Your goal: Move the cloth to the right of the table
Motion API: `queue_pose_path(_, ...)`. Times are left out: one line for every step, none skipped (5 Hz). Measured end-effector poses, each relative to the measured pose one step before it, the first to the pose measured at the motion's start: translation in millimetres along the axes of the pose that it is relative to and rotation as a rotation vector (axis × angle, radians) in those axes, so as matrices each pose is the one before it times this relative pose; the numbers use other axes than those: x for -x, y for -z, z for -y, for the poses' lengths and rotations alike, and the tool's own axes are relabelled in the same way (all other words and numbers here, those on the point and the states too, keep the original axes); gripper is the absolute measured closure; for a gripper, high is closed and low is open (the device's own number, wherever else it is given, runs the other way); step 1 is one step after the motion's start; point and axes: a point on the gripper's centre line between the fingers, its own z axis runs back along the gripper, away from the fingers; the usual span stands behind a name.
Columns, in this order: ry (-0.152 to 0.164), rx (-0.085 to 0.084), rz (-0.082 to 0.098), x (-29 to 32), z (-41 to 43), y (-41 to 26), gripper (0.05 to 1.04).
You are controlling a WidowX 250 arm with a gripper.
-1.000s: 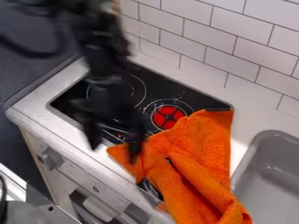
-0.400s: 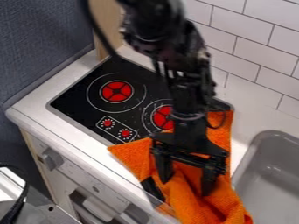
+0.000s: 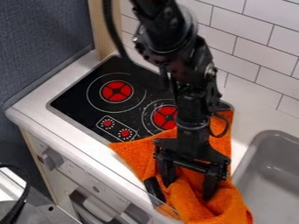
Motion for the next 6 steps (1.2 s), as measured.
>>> queue_pose_path(-0.0105,-0.0202,0.0243,-12.5,-30.13,-6.05,0.084)
queue_pose_path(-0.0213,-0.0179,0.0217,-15.58,-31.04,-4.26,0.084)
queue_pose_path(-0.0212,-0.0163,0.0193,-15.39,-26.51,-3.38,0.085)
queue_pose_path(-0.0612,0.0011,0.0049,-14.86,-23.57,-0.74,0.085)
queue_pose_path(-0.0438,-0.0158,0.0222,-20.67,-35.17,-0.38,0.085)
queue_pose_path(0.0133,-0.0396,-0.0103,-10.98,-19.15,-0.55,0.085)
